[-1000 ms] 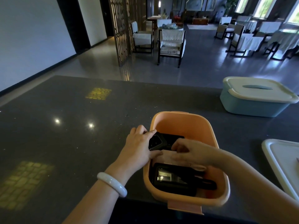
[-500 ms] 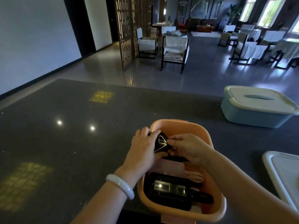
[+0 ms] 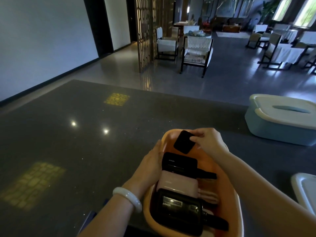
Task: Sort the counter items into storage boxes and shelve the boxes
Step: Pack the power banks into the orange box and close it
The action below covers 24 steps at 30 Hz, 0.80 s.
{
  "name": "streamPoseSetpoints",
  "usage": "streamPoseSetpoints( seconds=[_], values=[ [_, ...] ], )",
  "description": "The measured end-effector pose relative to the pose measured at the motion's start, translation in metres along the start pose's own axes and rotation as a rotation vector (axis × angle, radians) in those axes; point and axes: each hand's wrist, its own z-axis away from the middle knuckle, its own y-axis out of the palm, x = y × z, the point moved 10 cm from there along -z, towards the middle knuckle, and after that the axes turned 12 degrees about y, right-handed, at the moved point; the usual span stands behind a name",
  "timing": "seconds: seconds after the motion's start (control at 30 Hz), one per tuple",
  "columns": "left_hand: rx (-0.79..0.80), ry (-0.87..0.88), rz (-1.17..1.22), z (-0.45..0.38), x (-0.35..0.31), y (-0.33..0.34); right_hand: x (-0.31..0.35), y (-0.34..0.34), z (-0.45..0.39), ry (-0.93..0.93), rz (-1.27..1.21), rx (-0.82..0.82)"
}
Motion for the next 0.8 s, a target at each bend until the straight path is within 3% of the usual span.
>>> streamPoseSetpoints(
  seconds=[0.27, 0.8],
  values=[
    [-0.025, -0.069, 0.076, 0.002, 0.018, 0.004, -0.005, 0.054, -0.011, -0.008, 0.102, 0.187],
    [-0.056, -0.060, 0.039, 0.001, 0.022, 0.003, -0.009, 0.051, -0.009, 0.016, 0.044, 0.113]
  ],
)
